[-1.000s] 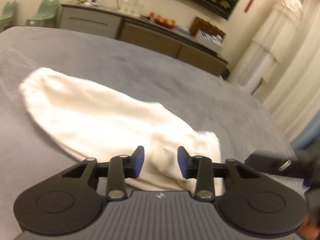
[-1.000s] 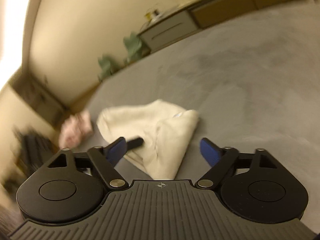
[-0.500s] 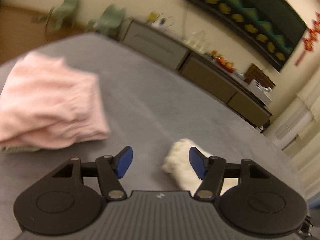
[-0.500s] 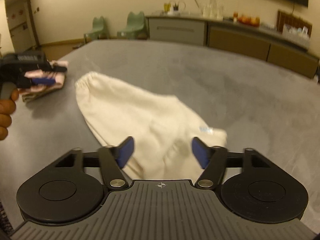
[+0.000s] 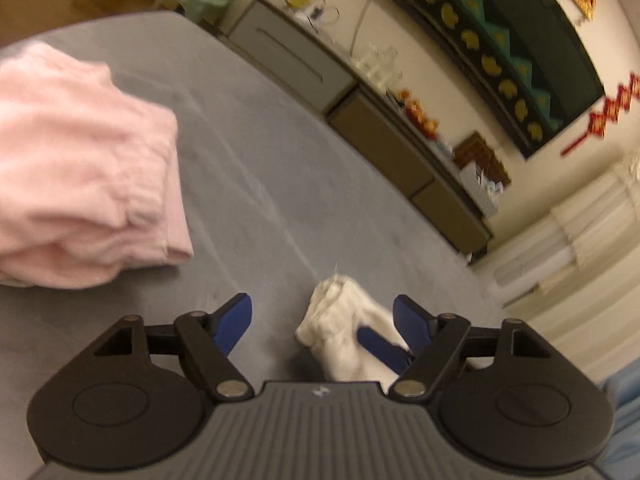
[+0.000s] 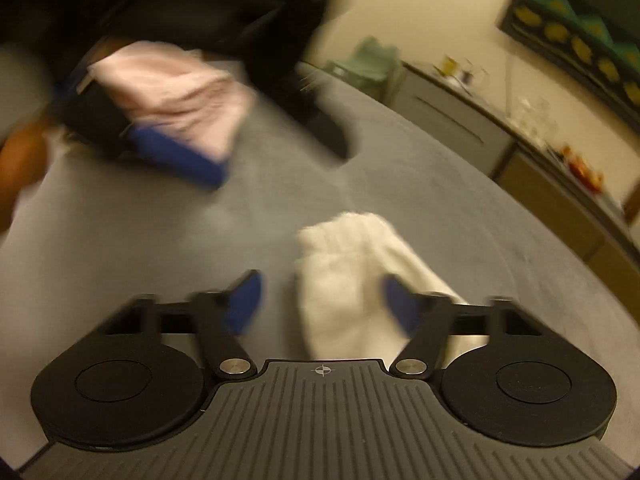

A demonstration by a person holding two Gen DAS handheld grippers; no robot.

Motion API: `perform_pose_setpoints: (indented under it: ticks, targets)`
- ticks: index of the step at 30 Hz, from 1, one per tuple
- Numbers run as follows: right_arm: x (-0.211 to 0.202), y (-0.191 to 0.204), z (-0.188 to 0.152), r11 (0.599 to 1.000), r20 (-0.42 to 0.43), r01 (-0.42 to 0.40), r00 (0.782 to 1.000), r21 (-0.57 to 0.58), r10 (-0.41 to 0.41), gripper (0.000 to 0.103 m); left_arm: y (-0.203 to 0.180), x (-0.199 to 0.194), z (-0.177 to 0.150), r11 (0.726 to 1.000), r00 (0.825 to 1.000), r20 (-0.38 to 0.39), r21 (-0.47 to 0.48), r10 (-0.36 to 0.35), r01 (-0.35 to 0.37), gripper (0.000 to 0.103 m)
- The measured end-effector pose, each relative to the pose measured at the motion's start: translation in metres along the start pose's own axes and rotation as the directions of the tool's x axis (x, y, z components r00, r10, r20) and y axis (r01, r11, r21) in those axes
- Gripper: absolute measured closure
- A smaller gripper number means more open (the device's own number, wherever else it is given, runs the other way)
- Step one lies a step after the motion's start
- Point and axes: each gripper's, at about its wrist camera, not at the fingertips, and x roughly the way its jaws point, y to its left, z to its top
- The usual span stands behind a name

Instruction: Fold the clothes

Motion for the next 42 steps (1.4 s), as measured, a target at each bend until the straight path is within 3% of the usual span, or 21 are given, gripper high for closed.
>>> perform_pose_setpoints:
  ticks: [1, 2, 6, 10, 12, 13, 15, 16, 17, 18, 19, 20, 23, 25, 27, 30, 33, 34, 36, 39, 42]
  targets:
    - [-0.004, -0.008, -0.002, 1.000, 0.007, -0.005, 1.000, 0.031, 0.005, 0.090, 0.003, 0.005, -0.002, 1.000, 1.000, -0.015, 0.006, 0.001, -0.001, 0.022]
    - [-0.008, -0.015, -0.004, 0.998, 0.014, -0.010, 1.000, 0.062, 0.009, 0.093, 0.005, 0.010, -0.006, 1.000, 1.000, -0.026, 0.007, -0.009, 0.009, 0.021]
    - [-0.025, -0.045, -0.012, 0.982, 0.044, -0.032, 0.999, 0.185, 0.025, 0.097, 0.007, 0.033, -0.015, 0.993, 0.993, -0.037, -0.030, -0.115, 0.114, 0.016]
    - [-0.041, -0.071, -0.019, 0.953, 0.074, -0.075, 0.996, 0.292, 0.055, 0.098, 0.000, 0.052, -0.021, 0.959, 0.961, -0.057, -0.104, -0.271, 0.264, 0.011]
    - [-0.048, -0.076, -0.024, 0.941, 0.091, -0.116, 0.992, 0.317, 0.091, 0.099, -0.008, 0.059, -0.025, 0.950, 0.950, -0.066, -0.086, -0.306, 0.300, 0.011]
    - [-0.052, -0.077, -0.027, 0.937, 0.098, -0.133, 0.989, 0.323, 0.107, 0.099, -0.013, 0.062, -0.026, 0.957, 0.955, -0.069, -0.058, -0.289, 0.285, 0.013]
    - [-0.054, -0.081, -0.034, 0.940, 0.086, -0.145, 0.989, 0.309, 0.124, 0.098, -0.019, 0.068, -0.030, 0.975, 0.971, -0.082, -0.008, -0.223, 0.224, 0.034]
    - [-0.055, -0.083, -0.038, 0.940, 0.080, -0.151, 0.988, 0.305, 0.132, 0.096, -0.019, 0.073, -0.031, 0.980, 0.976, -0.093, 0.006, -0.196, 0.197, 0.061]
    - [-0.056, -0.087, -0.041, 0.937, 0.074, -0.153, 0.988, 0.314, 0.137, 0.085, -0.017, 0.078, -0.032, 0.985, 0.980, -0.105, 0.002, -0.170, 0.171, 0.081]
    - [-0.057, -0.091, -0.044, 0.933, 0.070, -0.154, 0.988, 0.324, 0.138, 0.070, -0.013, 0.079, -0.033, 0.986, 0.981, -0.104, -0.004, -0.163, 0.164, 0.083]
    - [-0.060, -0.096, -0.047, 0.928, 0.074, -0.144, 0.989, 0.344, 0.126, 0.063, -0.010, 0.079, -0.032, 0.986, 0.980, -0.103, -0.016, -0.168, 0.167, 0.086]
    - [-0.061, -0.102, -0.050, 0.922, 0.078, -0.136, 0.990, 0.363, 0.115, 0.058, -0.006, 0.079, -0.032, 0.985, 0.980, -0.103, -0.029, -0.171, 0.169, 0.086]
    - [-0.056, -0.122, -0.047, 0.893, 0.074, -0.132, 0.991, 0.429, 0.111, 0.059, -0.004, 0.077, -0.029, 0.985, 0.980, -0.101, -0.052, -0.170, 0.166, 0.082]
    - [-0.052, -0.135, -0.044, 0.873, 0.072, -0.131, 0.991, 0.469, 0.111, 0.051, -0.006, 0.076, -0.028, 0.986, 0.981, -0.103, -0.042, -0.167, 0.163, 0.081]
    - [-0.037, -0.147, -0.030, 0.868, 0.064, -0.161, 0.987, 0.469, 0.148, 0.032, -0.007, 0.074, -0.028, 0.987, 0.982, -0.104, -0.035, -0.160, 0.157, 0.080]
    - [-0.002, -0.160, 0.000, 0.875, 0.032, -0.223, 0.972, 0.430, 0.232, 0.015, -0.011, 0.072, -0.029, 0.989, 0.984, -0.104, -0.002, -0.146, 0.146, 0.078]
    - [0.036, -0.164, 0.019, 0.848, -0.036, -0.316, 0.930, 0.426, 0.365, 0.015, -0.020, 0.068, -0.030, 0.988, 0.986, -0.107, 0.067, -0.132, 0.139, 0.070]
    - [0.042, -0.162, 0.019, 0.830, -0.066, -0.350, 0.906, 0.434, 0.417, 0.016, -0.023, 0.067, -0.031, 0.986, 0.986, -0.106, 0.095, -0.128, 0.138, 0.062]
    - [0.064, -0.160, 0.021, 0.799, -0.129, -0.403, 0.855, 0.445, 0.503, 0.052, -0.031, 0.062, -0.033, 0.981, 0.989, -0.093, 0.144, -0.117, 0.129, 0.045]
    - [0.055, -0.159, 0.016, 0.791, -0.111, -0.450, 0.838, 0.414, 0.535, 0.075, -0.041, 0.056, -0.038, 0.970, 0.996, -0.058, 0.228, -0.073, 0.085, 0.026]
    - [0.037, -0.166, 0.009, 0.777, -0.064, -0.489, 0.830, 0.396, 0.555, 0.077, -0.051, 0.053, -0.044, 0.951, 1.000, -0.010, 0.307, -0.011, 0.014, 0.020]
